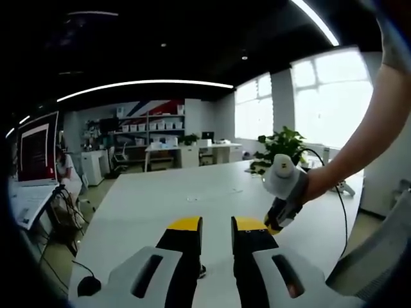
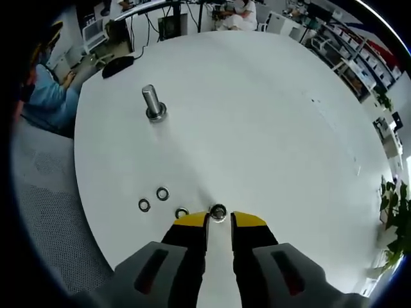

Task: Place the washer onto the threaded stud by aligning its center hole with the stud, sliding it down to the base, and recovering from edge contact or off-axis alignment until the washer reaches the visible bottom stop.

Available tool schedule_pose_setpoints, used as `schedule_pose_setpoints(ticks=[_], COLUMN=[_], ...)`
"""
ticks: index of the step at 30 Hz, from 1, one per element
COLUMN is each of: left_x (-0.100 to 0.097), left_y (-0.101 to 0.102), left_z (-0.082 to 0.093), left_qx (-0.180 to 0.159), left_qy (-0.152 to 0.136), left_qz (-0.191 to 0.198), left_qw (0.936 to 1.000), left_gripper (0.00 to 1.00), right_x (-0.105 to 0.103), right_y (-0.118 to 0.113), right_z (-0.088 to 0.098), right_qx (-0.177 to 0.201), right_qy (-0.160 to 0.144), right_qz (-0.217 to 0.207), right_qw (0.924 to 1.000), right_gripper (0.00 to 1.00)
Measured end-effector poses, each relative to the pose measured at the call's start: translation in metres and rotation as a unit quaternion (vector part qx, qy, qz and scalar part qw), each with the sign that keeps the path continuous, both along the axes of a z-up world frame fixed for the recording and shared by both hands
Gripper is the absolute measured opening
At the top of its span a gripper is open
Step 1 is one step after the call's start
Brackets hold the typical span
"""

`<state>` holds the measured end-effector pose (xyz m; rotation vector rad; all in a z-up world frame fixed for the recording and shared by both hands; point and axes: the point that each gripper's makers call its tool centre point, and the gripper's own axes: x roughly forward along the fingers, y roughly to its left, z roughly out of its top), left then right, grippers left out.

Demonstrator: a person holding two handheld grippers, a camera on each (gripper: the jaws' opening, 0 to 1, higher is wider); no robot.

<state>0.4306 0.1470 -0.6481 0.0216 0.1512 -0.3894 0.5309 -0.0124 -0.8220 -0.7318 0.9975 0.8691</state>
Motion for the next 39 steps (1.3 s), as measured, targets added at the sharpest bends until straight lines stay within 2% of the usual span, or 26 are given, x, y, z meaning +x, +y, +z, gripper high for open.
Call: schedule_pose_setpoints(ticks=[17, 30, 39], left_x=[0.001, 0.001, 0.002], left_y=[0.001, 0.003, 0.003], left_z=[-0.002, -0.003, -0.006], left_qx=[-0.001, 0.000, 0.011], left_qy=[0.003, 0.005, 0.006], left_qz=[0.001, 0.005, 0.004], left_qw=[1.0000, 1.0000, 0.9999], left_gripper=[0.16, 0.16, 0.16], right_x=[-0.008, -0.034, -0.049], right_y=[-0.004, -0.008, -0.005], right_z=[0.005, 0.001, 0.004], right_qx=[0.010, 0.022, 0.032], right_qy=[0.001, 0.016, 0.016], right_qz=[-0.011, -0.033, -0.031], right_qw=[0.9999, 0.9991, 0.9989], right_gripper=[0.18, 0.18, 0.18])
